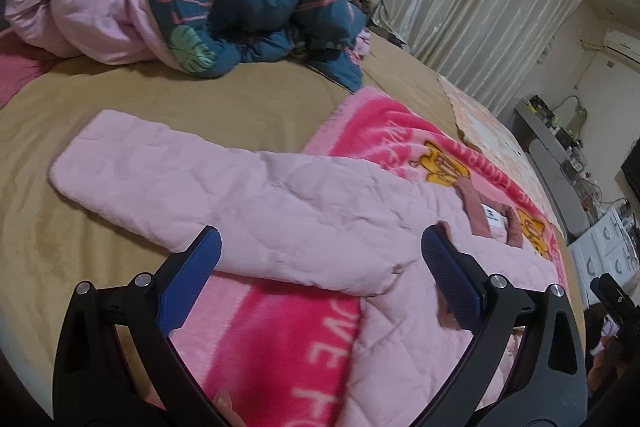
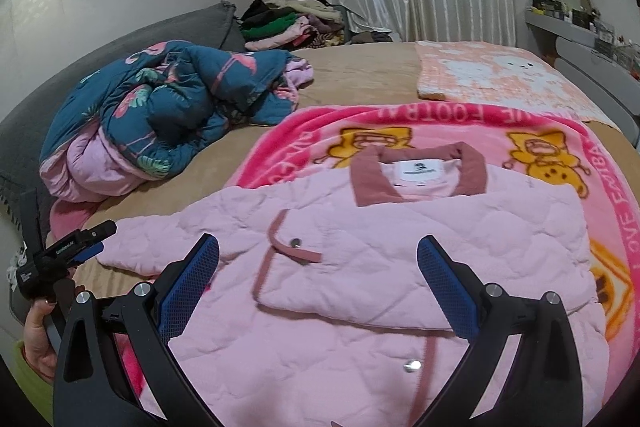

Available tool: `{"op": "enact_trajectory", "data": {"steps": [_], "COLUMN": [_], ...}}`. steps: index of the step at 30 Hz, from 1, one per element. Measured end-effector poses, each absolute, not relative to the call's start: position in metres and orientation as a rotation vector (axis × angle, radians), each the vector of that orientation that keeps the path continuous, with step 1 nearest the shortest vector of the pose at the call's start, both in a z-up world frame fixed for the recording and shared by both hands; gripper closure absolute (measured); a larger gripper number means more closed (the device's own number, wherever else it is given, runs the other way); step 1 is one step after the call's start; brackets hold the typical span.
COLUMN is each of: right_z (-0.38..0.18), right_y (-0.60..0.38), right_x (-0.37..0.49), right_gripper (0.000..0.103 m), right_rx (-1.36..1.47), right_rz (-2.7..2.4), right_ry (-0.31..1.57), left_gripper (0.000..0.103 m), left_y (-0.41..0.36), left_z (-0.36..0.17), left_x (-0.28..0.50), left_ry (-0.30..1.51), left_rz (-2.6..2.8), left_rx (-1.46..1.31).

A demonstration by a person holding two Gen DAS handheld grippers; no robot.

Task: Fold large clothes
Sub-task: 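Move the left gripper along the other outstretched sleeve toward its cuff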

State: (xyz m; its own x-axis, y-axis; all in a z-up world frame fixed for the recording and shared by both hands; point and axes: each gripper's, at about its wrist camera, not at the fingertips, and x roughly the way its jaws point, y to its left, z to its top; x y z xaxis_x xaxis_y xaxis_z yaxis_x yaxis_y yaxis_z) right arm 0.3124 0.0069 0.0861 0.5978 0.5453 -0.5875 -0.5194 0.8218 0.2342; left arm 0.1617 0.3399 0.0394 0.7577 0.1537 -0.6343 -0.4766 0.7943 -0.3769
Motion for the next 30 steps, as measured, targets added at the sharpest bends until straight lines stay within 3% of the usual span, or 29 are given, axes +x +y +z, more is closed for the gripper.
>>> {"op": "enact_trajectory", "data": {"steps": [30], "right_z": [0.072], "right_y": [0.173], "right_x": [0.277], "right_gripper": [0.004], "right_rx": [-0.097], "right_rz": [0.848], "right_ry": [0.740], "left_gripper": [0.009], "left_y": [0.438], "left_z": [0.013], "left_x": [0.118], "left_ry": [0.616], "left_rz": [0.537], "left_rx": [-0.727]}}
